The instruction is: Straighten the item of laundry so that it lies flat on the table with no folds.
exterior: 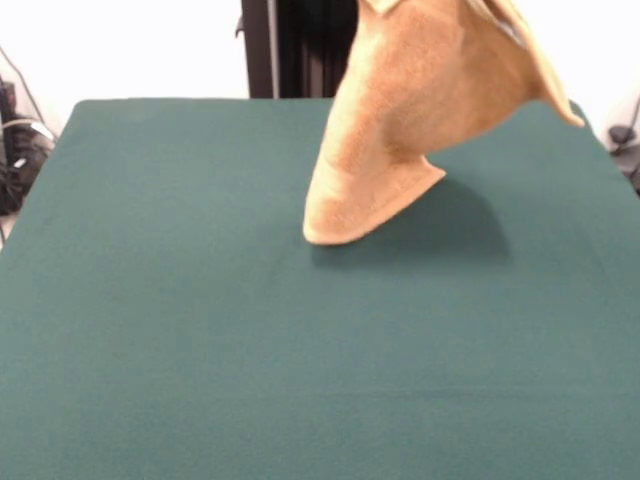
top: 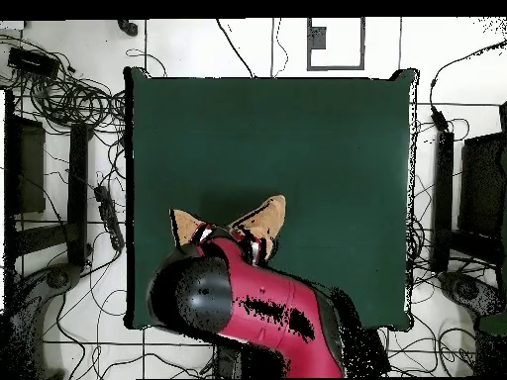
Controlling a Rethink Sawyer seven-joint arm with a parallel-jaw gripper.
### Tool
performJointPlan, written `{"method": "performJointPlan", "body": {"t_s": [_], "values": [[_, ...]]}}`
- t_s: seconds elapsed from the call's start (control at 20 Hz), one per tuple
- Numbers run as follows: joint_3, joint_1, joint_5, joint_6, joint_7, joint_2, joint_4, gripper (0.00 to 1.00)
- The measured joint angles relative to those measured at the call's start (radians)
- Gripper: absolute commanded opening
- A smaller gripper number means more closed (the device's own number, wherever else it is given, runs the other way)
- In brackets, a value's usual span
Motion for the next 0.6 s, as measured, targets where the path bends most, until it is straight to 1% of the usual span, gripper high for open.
{"method": "performJointPlan", "body": {"t_s": [0.4,0.55,0.6], "values": [[-0.011,-0.003,0.000,0.000,0.017,-0.017,0.000,0.00],[-0.003,-0.026,0.000,-0.020,0.017,-0.001,0.000,0.00],[0.006,-0.045,0.000,-0.038,0.017,0.011,0.001,0.00]]}}
